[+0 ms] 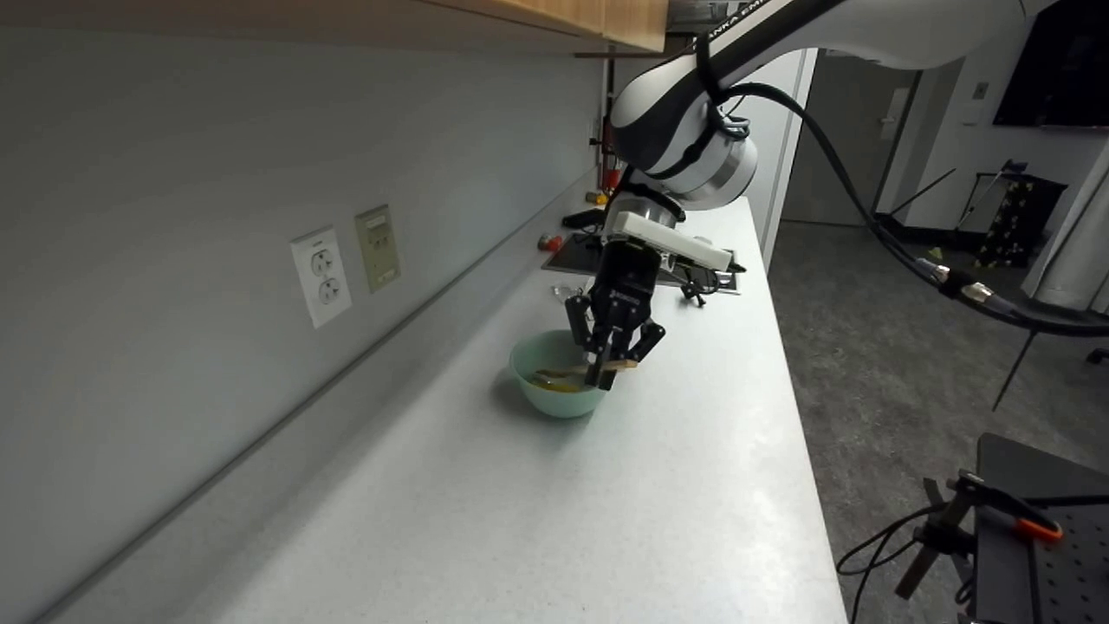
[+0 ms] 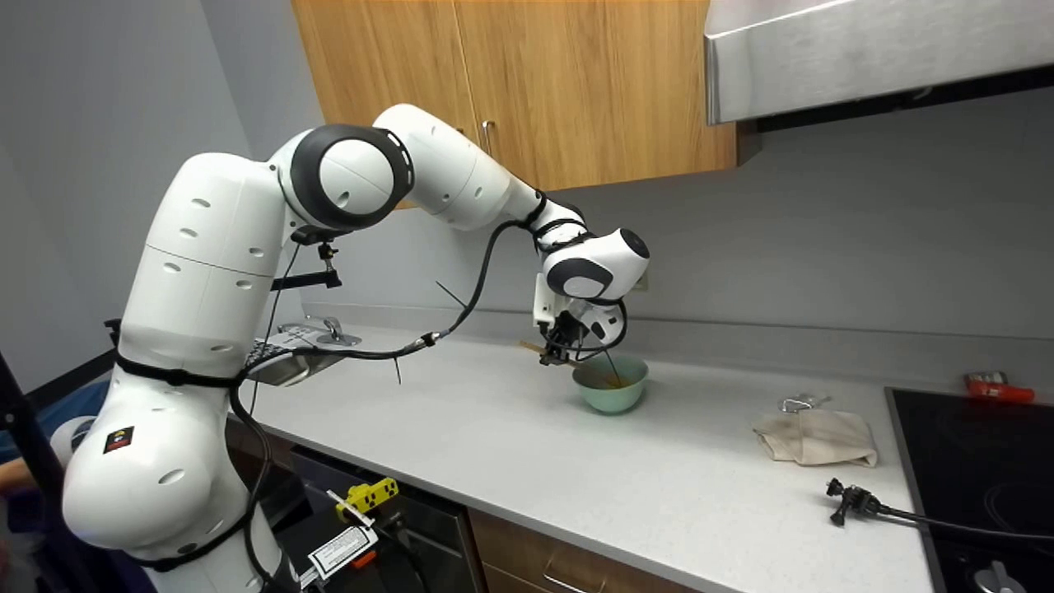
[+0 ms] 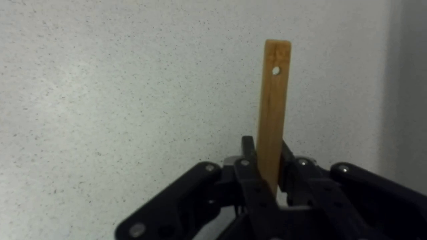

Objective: Stir the contents in the green bow using the spatula

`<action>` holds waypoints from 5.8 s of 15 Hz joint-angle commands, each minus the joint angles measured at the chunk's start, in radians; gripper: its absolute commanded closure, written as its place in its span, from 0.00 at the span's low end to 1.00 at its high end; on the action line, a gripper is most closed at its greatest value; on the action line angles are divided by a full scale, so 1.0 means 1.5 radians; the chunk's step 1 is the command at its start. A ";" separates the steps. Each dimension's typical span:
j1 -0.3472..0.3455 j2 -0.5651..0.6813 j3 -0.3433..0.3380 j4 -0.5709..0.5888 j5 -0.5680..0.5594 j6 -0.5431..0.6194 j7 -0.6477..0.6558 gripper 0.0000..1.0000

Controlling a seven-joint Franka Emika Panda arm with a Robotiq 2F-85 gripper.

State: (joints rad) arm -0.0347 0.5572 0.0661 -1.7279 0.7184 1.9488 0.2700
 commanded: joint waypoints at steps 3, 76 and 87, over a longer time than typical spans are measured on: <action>-0.009 -0.011 -0.003 0.022 0.050 -0.090 0.012 0.96; 0.000 -0.016 -0.024 -0.007 0.079 -0.015 0.011 0.96; -0.017 0.017 -0.033 0.010 0.130 -0.026 -0.023 0.96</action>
State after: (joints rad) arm -0.0448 0.5607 0.0143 -1.7343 0.8770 1.9300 0.2675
